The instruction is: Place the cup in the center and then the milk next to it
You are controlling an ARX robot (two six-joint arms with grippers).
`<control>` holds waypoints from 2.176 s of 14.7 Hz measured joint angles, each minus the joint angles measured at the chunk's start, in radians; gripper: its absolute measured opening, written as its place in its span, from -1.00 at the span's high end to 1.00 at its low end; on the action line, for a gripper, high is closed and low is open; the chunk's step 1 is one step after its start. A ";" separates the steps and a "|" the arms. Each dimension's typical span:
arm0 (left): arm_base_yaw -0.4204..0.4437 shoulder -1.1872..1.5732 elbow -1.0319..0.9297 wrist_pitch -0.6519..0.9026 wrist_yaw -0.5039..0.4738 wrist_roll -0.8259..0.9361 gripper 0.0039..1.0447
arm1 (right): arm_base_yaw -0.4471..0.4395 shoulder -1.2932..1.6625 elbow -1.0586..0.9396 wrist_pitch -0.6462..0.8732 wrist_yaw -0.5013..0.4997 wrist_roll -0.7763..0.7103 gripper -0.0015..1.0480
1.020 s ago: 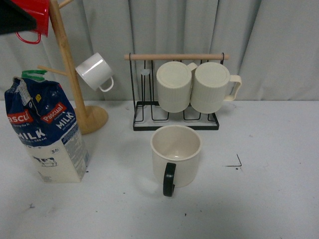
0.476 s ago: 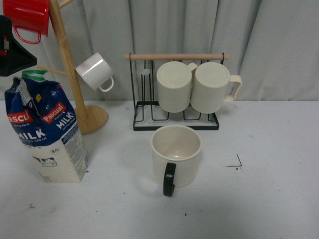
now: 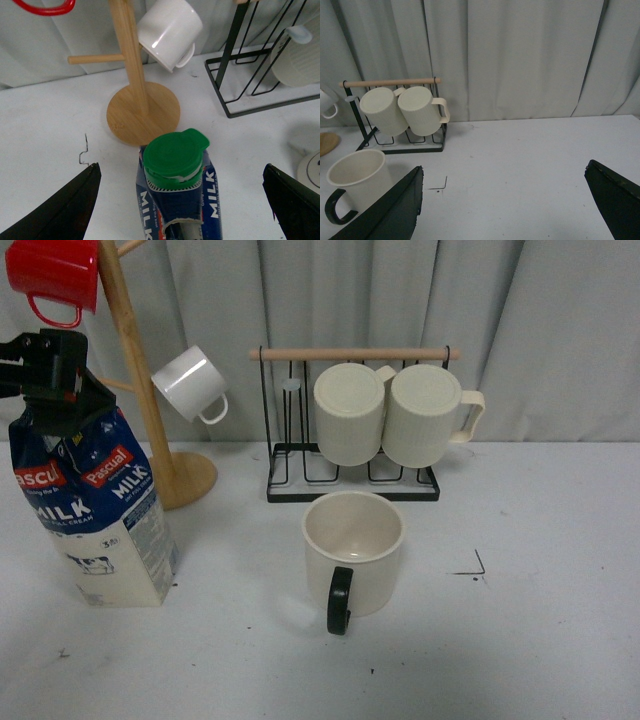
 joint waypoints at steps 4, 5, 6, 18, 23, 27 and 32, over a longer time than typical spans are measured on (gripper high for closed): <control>-0.008 0.043 -0.024 0.037 -0.024 0.012 -0.88 | 0.000 0.000 0.000 0.000 0.000 0.000 -0.87; -0.015 0.062 -0.029 0.038 -0.038 0.006 -0.88 | 0.000 0.000 0.000 0.000 0.000 0.000 -0.87; -0.027 0.076 -0.029 0.040 -0.064 -0.008 -0.70 | 0.000 0.000 0.000 0.000 0.000 0.000 -0.87; -0.107 0.041 -0.017 -0.049 -0.124 -0.095 0.93 | 0.000 0.000 0.000 0.000 0.000 0.000 -0.87; -0.214 0.011 0.003 -0.023 -0.162 -0.135 0.93 | 0.000 0.000 0.000 0.000 0.000 0.000 -0.87; -0.271 0.041 0.022 0.022 -0.244 -0.185 0.93 | 0.000 0.000 0.000 0.000 0.000 0.000 -0.87; -0.338 0.093 0.022 0.067 -0.317 -0.212 0.93 | 0.000 0.000 0.000 0.000 0.000 0.000 -0.87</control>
